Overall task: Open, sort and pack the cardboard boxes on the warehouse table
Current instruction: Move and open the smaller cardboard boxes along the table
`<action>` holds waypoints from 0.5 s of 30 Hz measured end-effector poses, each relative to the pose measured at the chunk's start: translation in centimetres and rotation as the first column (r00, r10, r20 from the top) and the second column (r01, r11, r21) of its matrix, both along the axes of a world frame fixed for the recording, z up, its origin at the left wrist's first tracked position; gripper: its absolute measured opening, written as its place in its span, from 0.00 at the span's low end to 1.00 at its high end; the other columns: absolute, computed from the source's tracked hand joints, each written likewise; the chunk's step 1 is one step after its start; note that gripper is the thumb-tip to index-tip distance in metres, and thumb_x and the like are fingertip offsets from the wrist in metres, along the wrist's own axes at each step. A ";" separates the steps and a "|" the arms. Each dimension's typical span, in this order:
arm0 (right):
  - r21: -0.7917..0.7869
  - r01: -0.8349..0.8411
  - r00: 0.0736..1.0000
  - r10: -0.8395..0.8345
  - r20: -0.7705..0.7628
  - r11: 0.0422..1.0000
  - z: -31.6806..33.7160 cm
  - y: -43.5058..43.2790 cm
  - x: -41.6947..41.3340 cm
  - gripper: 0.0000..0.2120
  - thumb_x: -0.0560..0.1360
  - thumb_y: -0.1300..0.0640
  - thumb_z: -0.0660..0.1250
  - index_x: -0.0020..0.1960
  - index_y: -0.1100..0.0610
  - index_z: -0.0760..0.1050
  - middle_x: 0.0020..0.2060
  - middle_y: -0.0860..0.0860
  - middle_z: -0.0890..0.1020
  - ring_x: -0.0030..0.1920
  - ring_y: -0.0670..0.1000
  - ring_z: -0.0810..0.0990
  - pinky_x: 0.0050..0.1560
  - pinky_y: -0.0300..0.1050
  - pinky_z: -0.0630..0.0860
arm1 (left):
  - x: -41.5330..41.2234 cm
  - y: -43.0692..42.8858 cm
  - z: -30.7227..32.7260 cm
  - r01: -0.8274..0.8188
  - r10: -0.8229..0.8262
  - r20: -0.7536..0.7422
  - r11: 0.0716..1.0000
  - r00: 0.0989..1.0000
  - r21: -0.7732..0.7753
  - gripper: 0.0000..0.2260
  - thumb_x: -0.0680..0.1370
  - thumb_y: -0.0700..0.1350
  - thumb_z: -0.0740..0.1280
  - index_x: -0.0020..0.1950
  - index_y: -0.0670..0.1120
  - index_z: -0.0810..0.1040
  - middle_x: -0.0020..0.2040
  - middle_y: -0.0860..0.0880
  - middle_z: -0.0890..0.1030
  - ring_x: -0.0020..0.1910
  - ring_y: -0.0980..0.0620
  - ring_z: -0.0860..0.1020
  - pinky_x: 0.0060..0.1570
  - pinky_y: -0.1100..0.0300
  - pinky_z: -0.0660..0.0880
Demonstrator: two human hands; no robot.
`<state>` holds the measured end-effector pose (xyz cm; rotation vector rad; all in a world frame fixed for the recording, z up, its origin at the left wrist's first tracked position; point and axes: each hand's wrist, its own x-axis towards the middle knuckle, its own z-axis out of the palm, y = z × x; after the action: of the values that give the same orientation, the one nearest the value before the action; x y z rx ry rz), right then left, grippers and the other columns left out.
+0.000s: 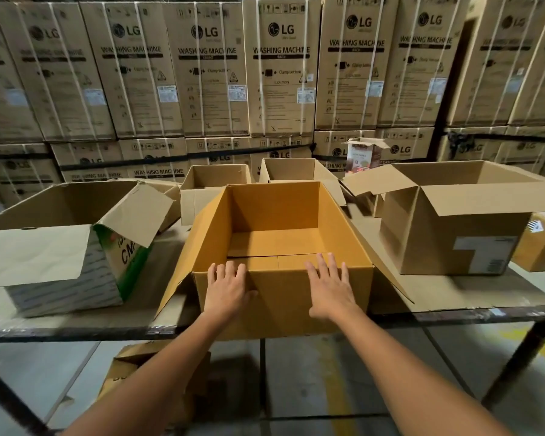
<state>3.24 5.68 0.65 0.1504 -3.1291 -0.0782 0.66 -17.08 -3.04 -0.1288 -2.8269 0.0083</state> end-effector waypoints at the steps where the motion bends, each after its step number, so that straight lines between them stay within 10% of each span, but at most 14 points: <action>1: -0.013 0.003 1.000 -0.003 0.019 1.000 0.2 -0.1 0.3 0.53 0.73 0.51 0.73 0.81 0.52 0.36 0.79 0.59 0.35 0.78 0.62 0.32 0.77 0.65 0.38 | 0.1 0.0 0.2 0.010 -0.010 0.016 1.000 1.000 -0.004 0.29 0.78 0.64 0.63 0.74 0.51 0.62 0.74 0.46 0.66 0.75 0.42 0.62 0.78 0.41 0.49; 8: -0.213 -0.038 0.993 0.060 0.098 0.976 1.3 -0.7 2.8 0.51 0.75 0.49 0.72 0.81 0.50 0.36 0.80 0.55 0.37 0.79 0.58 0.37 0.78 0.60 0.51 | 1.5 -1.5 2.4 0.127 -0.138 0.185 0.989 0.973 0.072 0.38 0.78 0.65 0.62 0.81 0.53 0.49 0.82 0.44 0.49 0.80 0.41 0.43 0.76 0.40 0.42; 15: -0.470 -0.176 0.983 0.175 -0.047 0.865 1.8 -3.9 8.5 0.44 0.79 0.46 0.67 0.81 0.46 0.39 0.81 0.52 0.42 0.81 0.53 0.43 0.75 0.56 0.59 | 9.0 -2.8 2.6 0.184 -0.175 -0.059 0.954 0.983 0.236 0.32 0.81 0.65 0.55 0.81 0.55 0.52 0.82 0.46 0.49 0.81 0.45 0.42 0.77 0.39 0.47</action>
<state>11.70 1.76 2.49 0.4223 -2.9985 0.6802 9.61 -19.90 -0.45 -0.3265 -2.7406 -0.3671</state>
